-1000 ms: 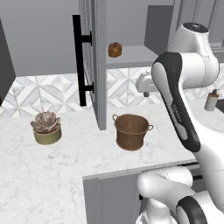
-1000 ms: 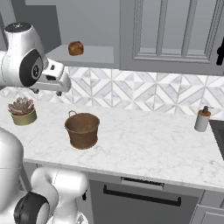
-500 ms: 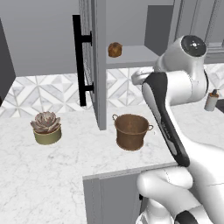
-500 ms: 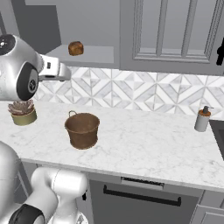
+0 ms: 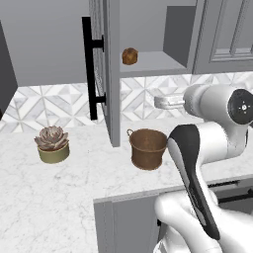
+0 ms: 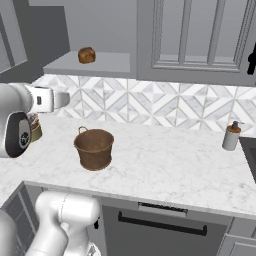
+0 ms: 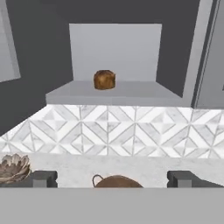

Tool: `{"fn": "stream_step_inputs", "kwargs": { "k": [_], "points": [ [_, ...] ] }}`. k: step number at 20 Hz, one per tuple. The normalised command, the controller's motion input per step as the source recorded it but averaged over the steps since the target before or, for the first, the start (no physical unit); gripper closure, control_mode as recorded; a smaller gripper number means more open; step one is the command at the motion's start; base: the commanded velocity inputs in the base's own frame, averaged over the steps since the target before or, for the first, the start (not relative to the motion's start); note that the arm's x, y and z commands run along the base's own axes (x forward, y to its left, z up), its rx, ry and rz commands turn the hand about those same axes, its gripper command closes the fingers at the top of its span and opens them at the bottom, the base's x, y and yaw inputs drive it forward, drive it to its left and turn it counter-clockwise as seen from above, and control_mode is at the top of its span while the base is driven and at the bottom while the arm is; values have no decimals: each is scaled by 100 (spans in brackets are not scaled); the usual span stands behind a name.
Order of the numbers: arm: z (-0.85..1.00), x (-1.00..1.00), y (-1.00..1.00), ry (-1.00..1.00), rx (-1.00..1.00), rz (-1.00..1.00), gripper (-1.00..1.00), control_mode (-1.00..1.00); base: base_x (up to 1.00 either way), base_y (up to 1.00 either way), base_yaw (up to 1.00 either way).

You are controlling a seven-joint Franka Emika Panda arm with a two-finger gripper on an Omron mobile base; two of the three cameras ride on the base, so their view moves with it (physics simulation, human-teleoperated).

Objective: Open the cabinet, pick up the bread from the cabinet and place it in the basket. Then move the basket to the dining counter.

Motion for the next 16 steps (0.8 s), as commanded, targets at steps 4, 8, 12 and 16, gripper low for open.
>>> {"fn": "stream_step_inputs", "kwargs": {
  "k": [4,8,12,16],
  "points": [
    [48,-3,6,-1,16,0,-100,-100,0,0,0],
    [19,9,0,16,25,1,-100,-100,0,0,0],
    [19,22,1,32,26,2,-100,-100,0,0,0],
    [9,29,5,20,4,3,-100,-100,0,0,0]
  ]
}}
